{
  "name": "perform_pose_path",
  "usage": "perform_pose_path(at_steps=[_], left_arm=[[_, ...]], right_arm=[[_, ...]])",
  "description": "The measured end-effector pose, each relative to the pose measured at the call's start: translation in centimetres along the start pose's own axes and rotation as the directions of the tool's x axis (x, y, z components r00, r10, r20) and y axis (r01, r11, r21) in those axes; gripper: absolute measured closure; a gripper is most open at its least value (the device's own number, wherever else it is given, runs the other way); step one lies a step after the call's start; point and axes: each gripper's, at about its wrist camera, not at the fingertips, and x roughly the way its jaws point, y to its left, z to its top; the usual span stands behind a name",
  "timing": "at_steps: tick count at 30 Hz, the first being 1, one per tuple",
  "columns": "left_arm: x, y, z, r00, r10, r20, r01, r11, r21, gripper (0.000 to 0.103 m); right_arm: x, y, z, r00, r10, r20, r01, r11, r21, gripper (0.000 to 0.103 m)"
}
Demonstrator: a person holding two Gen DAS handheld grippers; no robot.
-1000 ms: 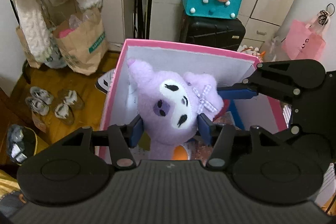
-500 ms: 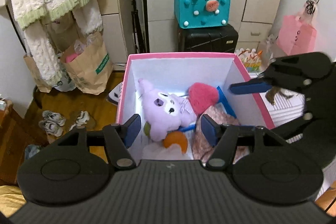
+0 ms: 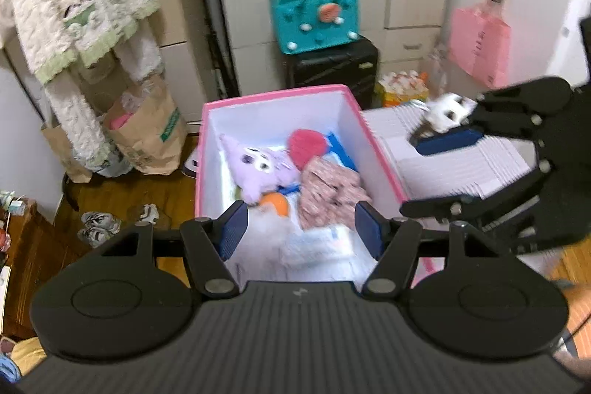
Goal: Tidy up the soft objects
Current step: 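Withdraw the left tool from the box toward the white plush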
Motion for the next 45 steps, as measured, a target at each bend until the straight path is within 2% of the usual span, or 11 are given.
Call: perform_pose_path(at_steps=[5, 7, 21, 27, 35, 41, 43, 45], left_arm=[[-2.2, -1.9, -1.0, 0.998, -0.044, -0.043, 0.046, 0.998, 0.05, 0.04], [-2.8, -2.6, -1.3, 0.997, -0.055, -0.063, 0.059, 0.996, 0.069, 0.04], [-5.1, -7.9, -5.0, 0.988, -0.097, -0.118, 0.119, 0.974, 0.193, 0.035], [-4.6, -10.2, -6.2, 0.983, -0.109, -0.148, 0.142, 0.96, 0.24, 0.03], [-3.2, -12.3, -7.5, 0.977, -0.115, -0.18, 0.162, 0.948, 0.273, 0.03], [-2.1, -13.8, -7.3, 0.98, -0.136, -0.148, 0.174, 0.942, 0.289, 0.029], [-1.6, -14.3, -7.1, 0.977, -0.163, -0.138, 0.196, 0.94, 0.278, 0.023], [-1.0, -14.9, -6.7, 0.974, -0.188, -0.123, 0.216, 0.935, 0.281, 0.022]], right_arm=[[-2.8, 0.7, -0.9, 1.0, 0.029, 0.011, -0.029, 0.999, 0.022, 0.044], [-4.1, 1.1, -1.3, 0.997, 0.066, 0.034, -0.066, 0.998, 0.008, 0.042], [-8.0, 2.5, -6.2, 0.994, 0.106, -0.033, -0.103, 0.992, 0.077, 0.04], [-9.1, 3.0, -9.4, 0.995, 0.087, -0.049, -0.083, 0.993, 0.089, 0.039], [-10.6, 2.9, -13.4, 0.996, 0.092, -0.002, -0.091, 0.989, 0.114, 0.036], [-10.8, 1.9, -15.8, 0.999, 0.029, 0.029, -0.033, 0.988, 0.148, 0.034], [-10.8, 1.4, -16.6, 0.999, 0.011, 0.051, -0.019, 0.985, 0.169, 0.033], [-10.7, 0.9, -17.3, 0.998, -0.003, 0.063, -0.008, 0.983, 0.183, 0.032]])
